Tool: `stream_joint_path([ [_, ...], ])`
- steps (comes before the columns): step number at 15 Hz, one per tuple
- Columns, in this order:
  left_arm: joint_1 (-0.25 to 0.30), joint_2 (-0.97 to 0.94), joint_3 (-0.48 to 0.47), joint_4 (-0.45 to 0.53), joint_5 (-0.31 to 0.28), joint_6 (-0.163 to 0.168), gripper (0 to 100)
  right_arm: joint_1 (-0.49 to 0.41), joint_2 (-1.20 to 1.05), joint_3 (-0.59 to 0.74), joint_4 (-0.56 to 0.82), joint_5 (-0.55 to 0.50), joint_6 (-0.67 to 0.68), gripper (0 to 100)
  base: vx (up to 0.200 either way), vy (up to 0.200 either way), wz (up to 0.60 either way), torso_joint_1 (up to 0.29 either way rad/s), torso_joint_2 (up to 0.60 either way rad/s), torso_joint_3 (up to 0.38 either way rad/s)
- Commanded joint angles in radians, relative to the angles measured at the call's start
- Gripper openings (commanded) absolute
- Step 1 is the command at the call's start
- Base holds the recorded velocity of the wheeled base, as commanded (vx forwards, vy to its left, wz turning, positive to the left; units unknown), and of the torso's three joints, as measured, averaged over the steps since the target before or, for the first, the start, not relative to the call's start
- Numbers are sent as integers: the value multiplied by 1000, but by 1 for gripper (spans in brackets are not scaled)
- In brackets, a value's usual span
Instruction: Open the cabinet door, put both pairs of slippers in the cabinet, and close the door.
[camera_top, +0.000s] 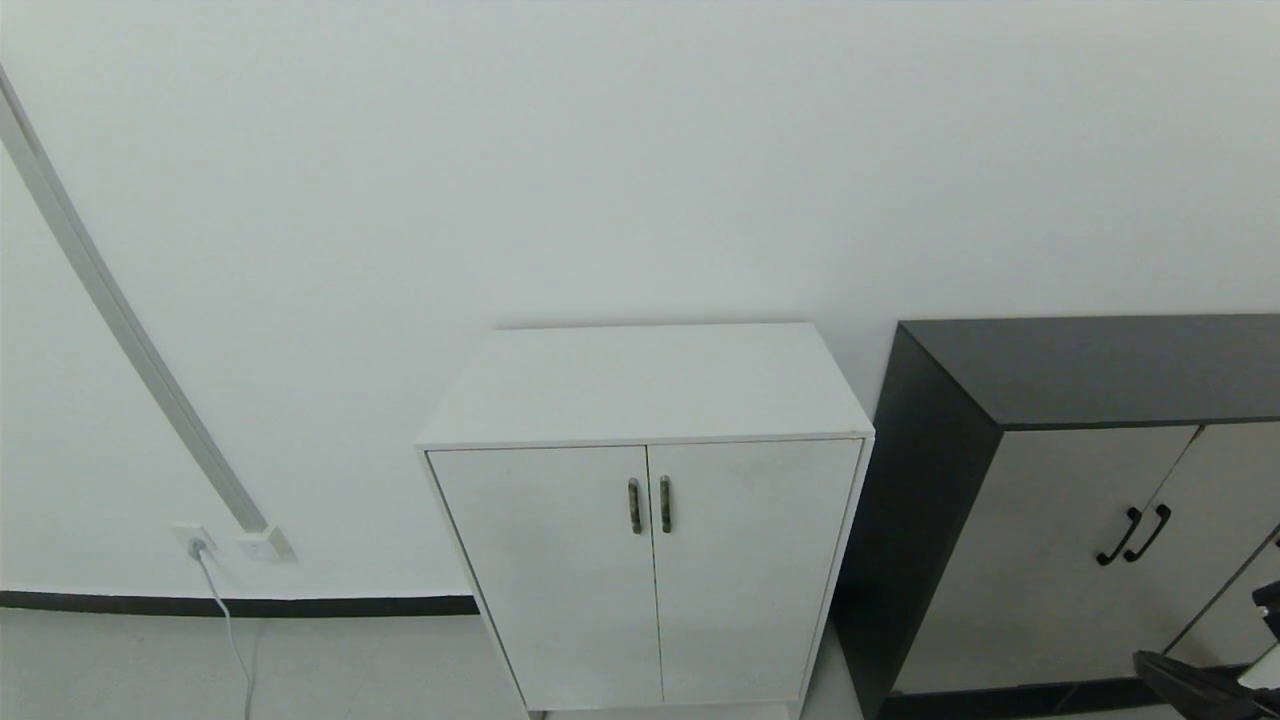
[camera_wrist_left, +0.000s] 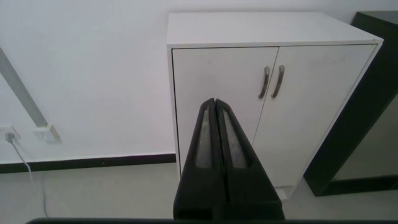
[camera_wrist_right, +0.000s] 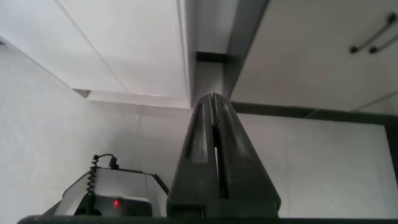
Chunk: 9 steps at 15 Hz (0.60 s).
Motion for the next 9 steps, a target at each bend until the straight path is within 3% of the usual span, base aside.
stream_joint_path([
  [1, 0, 0, 0, 0, 0, 0, 0, -31, -175, 2, 112, -2, 0, 0, 0, 0, 0, 0, 0, 0],
  [5, 0, 0, 0, 0, -2, 1, 0, -17, -484, -24, 448, 23, -17, 0, 0, 0, 0, 0, 0, 0],
  [9, 0, 0, 0, 0, -2, 1, 0, -8, -709, -18, 643, 175, -157, 0, 0, 0, 0, 0, 0, 0],
])
